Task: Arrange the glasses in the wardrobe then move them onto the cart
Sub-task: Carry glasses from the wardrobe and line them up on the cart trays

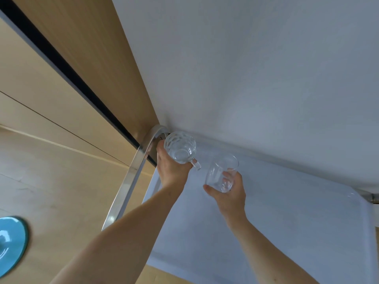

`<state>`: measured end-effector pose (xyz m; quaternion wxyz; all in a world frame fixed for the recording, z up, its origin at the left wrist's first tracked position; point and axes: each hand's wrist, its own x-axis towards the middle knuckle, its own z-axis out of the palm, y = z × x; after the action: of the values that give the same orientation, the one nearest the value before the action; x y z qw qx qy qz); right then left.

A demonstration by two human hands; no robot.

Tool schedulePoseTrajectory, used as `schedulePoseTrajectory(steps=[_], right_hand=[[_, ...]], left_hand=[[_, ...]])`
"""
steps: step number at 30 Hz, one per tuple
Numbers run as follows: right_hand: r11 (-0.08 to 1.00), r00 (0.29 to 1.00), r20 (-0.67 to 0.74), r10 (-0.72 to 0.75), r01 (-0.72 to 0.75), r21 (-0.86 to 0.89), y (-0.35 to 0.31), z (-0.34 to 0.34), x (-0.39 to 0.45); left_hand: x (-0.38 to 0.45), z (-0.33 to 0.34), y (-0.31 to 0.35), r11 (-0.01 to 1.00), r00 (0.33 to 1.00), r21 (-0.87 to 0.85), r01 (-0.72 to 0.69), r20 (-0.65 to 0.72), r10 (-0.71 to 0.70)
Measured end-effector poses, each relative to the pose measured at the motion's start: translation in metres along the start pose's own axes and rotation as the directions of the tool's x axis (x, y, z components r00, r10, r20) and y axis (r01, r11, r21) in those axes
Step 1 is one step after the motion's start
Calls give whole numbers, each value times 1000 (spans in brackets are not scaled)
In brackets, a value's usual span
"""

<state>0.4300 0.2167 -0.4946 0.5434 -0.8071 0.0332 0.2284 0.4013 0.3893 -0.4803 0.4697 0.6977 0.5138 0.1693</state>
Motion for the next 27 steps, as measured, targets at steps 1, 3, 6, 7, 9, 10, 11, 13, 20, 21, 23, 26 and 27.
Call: schedulePoseTrajectory(steps=[1, 3, 6, 7, 9, 10, 11, 13, 20, 21, 23, 26, 27], right_hand=[[1000, 1000, -2, -1, 1, -1, 1, 0, 0], [1000, 1000, -7, -2, 2, -6, 2, 0, -1], [1000, 1000, -12, -2, 1, -5, 3, 0, -1], [1000, 1000, -11, -2, 2, -5, 4, -1, -1], [1000, 1000, -11, -1, 0, -5, 6, -1, -1], [1000, 1000, -13, 0, 0, -5, 6, -1, -2], [1000, 1000, -14, -2, 2, -6, 7, -1, -2], [1000, 1000, -18, -10, 10, -8, 8, 0, -3], [1000, 999, -31, -7, 8, 18, 12, -1, -11], [1000, 1000, -30, -9, 10, 20, 12, -1, -13], [1000, 999, -29, -12, 13, 27, 13, 0, -19], [998, 999, -45, -20, 22, 50, 16, 0, -34], [998, 998, -53, -24, 27, 62, 17, 0, -40]], left_hand=[[0, 2, 0, 1000, 1000, -10, 1, -9, -1], [0, 4, -2, 1000, 1000, -8, 3, -16, -3], [3, 4, -4, 1000, 1000, 6, -9, -7, 9], [3, 4, -4, 1000, 1000, 13, -10, -3, 10], [1, 4, -4, 999, 1000, 32, -6, -6, 6], [-2, 4, -3, 999, 1000, 49, -4, -14, 4], [-4, 4, -3, 997, 1000, 72, -4, -24, 6], [-6, 3, 0, 992, 999, 123, -5, -39, 10], [-10, -14, 3, 982, 996, 187, -31, 86, 16], [-13, -20, 1, 983, 995, 185, -21, 97, 3], [-20, -31, -6, 982, 992, 186, 19, 119, -42], [-36, -44, -14, 967, 979, 250, 50, 178, -97], [-42, -49, -16, 962, 975, 270, 46, 197, -102]])
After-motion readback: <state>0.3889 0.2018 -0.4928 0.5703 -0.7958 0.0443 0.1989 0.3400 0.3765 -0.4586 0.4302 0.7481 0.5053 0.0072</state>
